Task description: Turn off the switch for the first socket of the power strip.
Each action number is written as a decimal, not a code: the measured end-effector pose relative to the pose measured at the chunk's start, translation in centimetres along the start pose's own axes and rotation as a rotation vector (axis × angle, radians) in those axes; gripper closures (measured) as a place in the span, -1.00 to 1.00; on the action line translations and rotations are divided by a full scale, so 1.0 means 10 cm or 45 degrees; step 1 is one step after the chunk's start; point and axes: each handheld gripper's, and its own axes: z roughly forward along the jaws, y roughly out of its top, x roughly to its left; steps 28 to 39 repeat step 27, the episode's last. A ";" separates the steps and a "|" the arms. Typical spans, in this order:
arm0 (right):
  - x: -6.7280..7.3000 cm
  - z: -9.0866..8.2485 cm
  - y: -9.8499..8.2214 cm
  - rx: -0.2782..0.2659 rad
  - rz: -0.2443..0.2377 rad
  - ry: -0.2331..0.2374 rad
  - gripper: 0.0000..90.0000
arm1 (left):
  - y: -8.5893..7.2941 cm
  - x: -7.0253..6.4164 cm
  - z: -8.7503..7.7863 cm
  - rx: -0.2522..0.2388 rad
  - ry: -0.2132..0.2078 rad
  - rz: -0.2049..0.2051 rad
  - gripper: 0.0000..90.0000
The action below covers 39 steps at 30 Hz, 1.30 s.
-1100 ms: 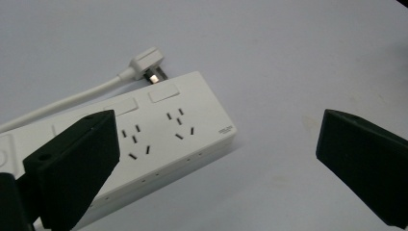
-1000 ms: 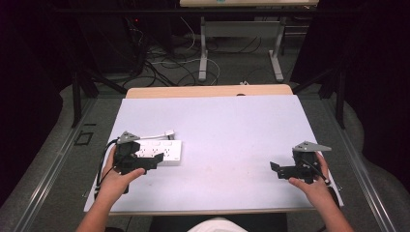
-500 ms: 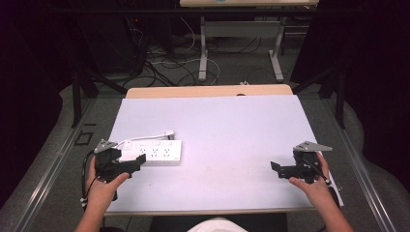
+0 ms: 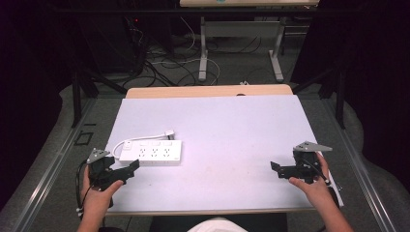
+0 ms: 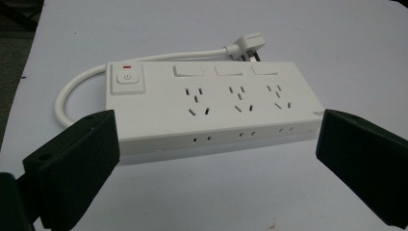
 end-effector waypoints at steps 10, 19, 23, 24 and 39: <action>-0.01 0.01 -0.01 -0.001 0.005 -0.001 -0.98 | -0.04 -0.03 0.03 0.007 -0.002 0.040 -0.98; -0.02 0.01 -0.01 0.002 -0.004 -0.005 -0.98 | -0.04 -0.02 0.04 0.003 -0.004 0.041 -0.97; -0.04 0.02 -0.02 0.001 0.009 -0.004 -0.98 | -0.04 -0.02 0.05 0.006 -0.002 0.037 -0.98; -0.05 0.02 -0.02 -0.005 0.015 -0.003 -0.98 | -0.04 -0.02 0.05 0.005 -0.002 0.039 -0.97; -0.07 0.02 -0.02 -0.008 0.034 -0.016 -0.98 | -0.04 -0.01 0.06 0.009 -0.004 0.035 -0.97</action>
